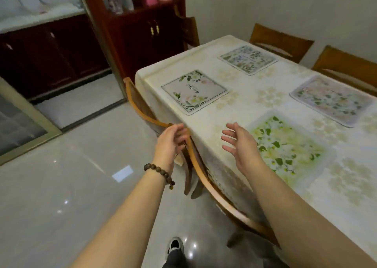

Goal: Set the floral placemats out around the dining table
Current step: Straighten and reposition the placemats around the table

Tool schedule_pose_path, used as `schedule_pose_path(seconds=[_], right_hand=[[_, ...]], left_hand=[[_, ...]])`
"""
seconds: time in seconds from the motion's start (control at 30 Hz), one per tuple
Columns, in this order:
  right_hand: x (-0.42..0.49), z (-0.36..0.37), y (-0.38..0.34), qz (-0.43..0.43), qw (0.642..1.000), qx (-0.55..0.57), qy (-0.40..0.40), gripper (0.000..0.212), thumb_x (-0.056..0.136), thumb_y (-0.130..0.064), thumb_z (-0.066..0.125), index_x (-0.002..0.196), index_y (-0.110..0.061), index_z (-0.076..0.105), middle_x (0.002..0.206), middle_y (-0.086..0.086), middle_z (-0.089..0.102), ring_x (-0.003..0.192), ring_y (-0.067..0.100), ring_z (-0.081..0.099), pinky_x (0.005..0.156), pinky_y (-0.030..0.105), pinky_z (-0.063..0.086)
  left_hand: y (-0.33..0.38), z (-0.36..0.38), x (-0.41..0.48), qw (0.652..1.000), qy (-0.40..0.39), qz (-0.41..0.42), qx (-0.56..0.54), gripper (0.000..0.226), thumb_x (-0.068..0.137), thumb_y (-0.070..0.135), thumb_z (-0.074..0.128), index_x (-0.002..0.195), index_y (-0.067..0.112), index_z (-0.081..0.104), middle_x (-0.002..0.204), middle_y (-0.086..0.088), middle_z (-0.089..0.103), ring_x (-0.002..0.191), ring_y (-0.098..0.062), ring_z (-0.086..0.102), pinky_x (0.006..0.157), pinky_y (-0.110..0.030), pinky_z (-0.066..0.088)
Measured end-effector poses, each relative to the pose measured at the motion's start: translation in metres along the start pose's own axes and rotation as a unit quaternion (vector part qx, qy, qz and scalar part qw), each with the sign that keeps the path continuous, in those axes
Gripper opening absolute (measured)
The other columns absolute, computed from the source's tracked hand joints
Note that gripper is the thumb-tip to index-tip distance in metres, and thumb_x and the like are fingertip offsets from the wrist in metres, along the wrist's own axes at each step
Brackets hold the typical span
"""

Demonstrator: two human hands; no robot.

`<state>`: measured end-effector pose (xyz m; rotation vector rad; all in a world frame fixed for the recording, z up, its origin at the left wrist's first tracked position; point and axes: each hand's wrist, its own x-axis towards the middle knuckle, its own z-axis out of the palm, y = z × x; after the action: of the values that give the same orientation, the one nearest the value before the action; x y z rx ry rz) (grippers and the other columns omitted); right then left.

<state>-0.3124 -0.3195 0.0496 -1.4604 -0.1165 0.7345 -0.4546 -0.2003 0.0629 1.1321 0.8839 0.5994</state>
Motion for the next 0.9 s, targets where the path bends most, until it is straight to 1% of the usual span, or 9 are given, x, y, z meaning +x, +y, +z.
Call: schedule_pose_path(seconds=[0.07,0.13,0.27,0.33,0.43,0.53,0.67,0.83,0.9], right_hand=[[0.012,-0.008,-0.001,0.007,0.998,0.022,0.063,0.028,0.099,-0.037,0.04,0.104,-0.02,0.061,0.107,0.004,0.062,0.097,0.018,0.061,0.084,0.037,0.049],[0.021,-0.019,0.0,0.014,0.991,0.043,0.122,0.029,0.098,-0.036,0.043,0.109,-0.017,0.062,0.106,0.003,0.063,0.097,0.018,0.061,0.083,0.036,0.049],[0.026,-0.051,0.005,0.031,0.969,0.082,0.229,0.029,0.094,-0.035,0.049,0.109,-0.015,0.064,0.1,0.003,0.065,0.096,0.018,0.062,0.083,0.037,0.05],[0.027,-0.071,0.006,0.041,0.954,0.108,0.277,0.028,0.094,-0.034,0.049,0.107,-0.014,0.064,0.094,0.002,0.064,0.089,0.017,0.061,0.079,0.035,0.05],[0.026,-0.101,0.011,0.045,0.931,0.138,0.336,0.029,0.097,-0.033,0.045,0.108,-0.012,0.062,0.093,0.003,0.062,0.082,0.015,0.059,0.071,0.032,0.049],[0.025,-0.13,0.018,0.042,0.913,0.151,0.376,0.029,0.098,-0.033,0.044,0.103,-0.013,0.063,0.09,0.003,0.063,0.077,0.015,0.059,0.063,0.028,0.047],[0.027,-0.165,0.02,0.05,0.896,0.166,0.408,0.023,0.097,-0.033,0.045,0.092,-0.017,0.062,0.093,0.005,0.063,0.08,0.016,0.06,0.061,0.029,0.047],[0.035,-0.191,0.027,0.07,0.893,0.147,0.42,0.024,0.099,-0.032,0.042,0.09,-0.019,0.061,0.094,0.004,0.061,0.083,0.017,0.058,0.066,0.032,0.047],[0.037,-0.198,0.032,0.076,0.892,0.137,0.424,0.024,0.099,-0.033,0.042,0.09,-0.02,0.061,0.093,0.003,0.061,0.083,0.017,0.058,0.071,0.033,0.048]], left_hand=[[0.008,0.015,0.029,0.999,-0.045,-0.015,0.015,0.026,0.097,0.031,0.044,0.101,0.02,0.067,0.106,-0.002,0.07,0.1,-0.018,0.064,0.092,-0.04,0.049],[0.011,0.029,0.055,0.995,-0.087,-0.026,0.029,0.026,0.096,0.031,0.045,0.102,0.021,0.068,0.106,-0.001,0.071,0.101,-0.018,0.065,0.091,-0.039,0.05],[0.003,0.063,0.093,0.982,-0.171,-0.045,0.069,0.028,0.098,0.031,0.041,0.103,0.022,0.066,0.109,-0.002,0.069,0.103,-0.018,0.064,0.089,-0.038,0.051],[-0.007,0.085,0.103,0.972,-0.211,-0.063,0.084,0.029,0.098,0.031,0.039,0.101,0.021,0.066,0.11,-0.004,0.068,0.101,-0.018,0.064,0.086,-0.036,0.051],[-0.022,0.119,0.115,0.958,-0.255,-0.087,0.098,0.029,0.097,0.032,0.04,0.099,0.021,0.067,0.108,-0.004,0.069,0.101,-0.019,0.064,0.081,-0.034,0.05],[-0.035,0.152,0.127,0.947,-0.282,-0.105,0.11,0.029,0.097,0.033,0.042,0.099,0.021,0.068,0.105,-0.002,0.069,0.099,-0.019,0.064,0.084,-0.037,0.051],[-0.046,0.189,0.139,0.939,-0.297,-0.122,0.122,0.028,0.097,0.032,0.042,0.097,0.019,0.066,0.1,-0.001,0.069,0.093,-0.018,0.063,0.086,-0.038,0.05],[-0.056,0.219,0.157,0.937,-0.293,-0.134,0.134,0.028,0.097,0.032,0.042,0.095,0.019,0.066,0.097,-0.001,0.068,0.091,-0.017,0.063,0.084,-0.037,0.049],[-0.06,0.224,0.163,0.935,-0.296,-0.138,0.139,0.027,0.096,0.032,0.043,0.095,0.018,0.066,0.099,-0.002,0.068,0.091,-0.017,0.063,0.079,-0.035,0.049]])
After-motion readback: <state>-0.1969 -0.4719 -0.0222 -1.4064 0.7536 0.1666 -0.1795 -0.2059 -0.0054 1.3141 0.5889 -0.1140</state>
